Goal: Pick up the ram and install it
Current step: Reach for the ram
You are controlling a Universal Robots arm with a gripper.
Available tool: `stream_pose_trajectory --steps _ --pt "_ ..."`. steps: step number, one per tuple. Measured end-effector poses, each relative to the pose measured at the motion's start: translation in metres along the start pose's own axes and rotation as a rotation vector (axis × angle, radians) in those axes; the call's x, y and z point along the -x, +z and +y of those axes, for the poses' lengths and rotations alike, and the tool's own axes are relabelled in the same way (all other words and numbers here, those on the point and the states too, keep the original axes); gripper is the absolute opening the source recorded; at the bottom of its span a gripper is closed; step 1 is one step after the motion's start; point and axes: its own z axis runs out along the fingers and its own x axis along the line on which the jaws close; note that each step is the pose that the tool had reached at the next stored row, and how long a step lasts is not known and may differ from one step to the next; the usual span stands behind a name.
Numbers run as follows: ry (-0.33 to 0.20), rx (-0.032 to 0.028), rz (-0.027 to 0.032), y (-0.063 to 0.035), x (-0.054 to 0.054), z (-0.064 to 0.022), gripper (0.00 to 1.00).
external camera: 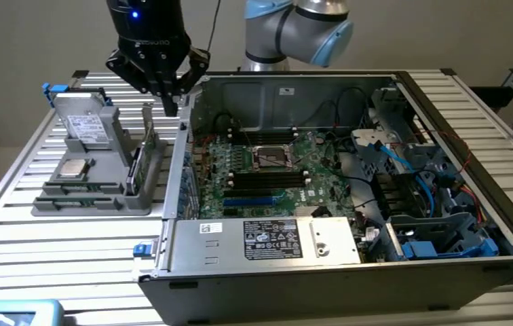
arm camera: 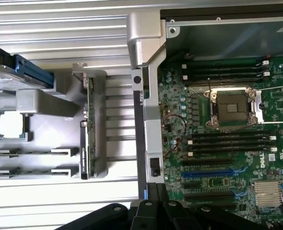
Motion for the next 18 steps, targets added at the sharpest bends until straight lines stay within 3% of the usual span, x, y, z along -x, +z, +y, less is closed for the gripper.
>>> stream_pose_trajectory --steps 12,18 --pt "0.000 -0.0007 0.0116 0.0072 -0.054 -0.0063 0.11" --pt "0.001 -0.0018 0.0262 0.0157 -0.074 -0.0088 0.11"
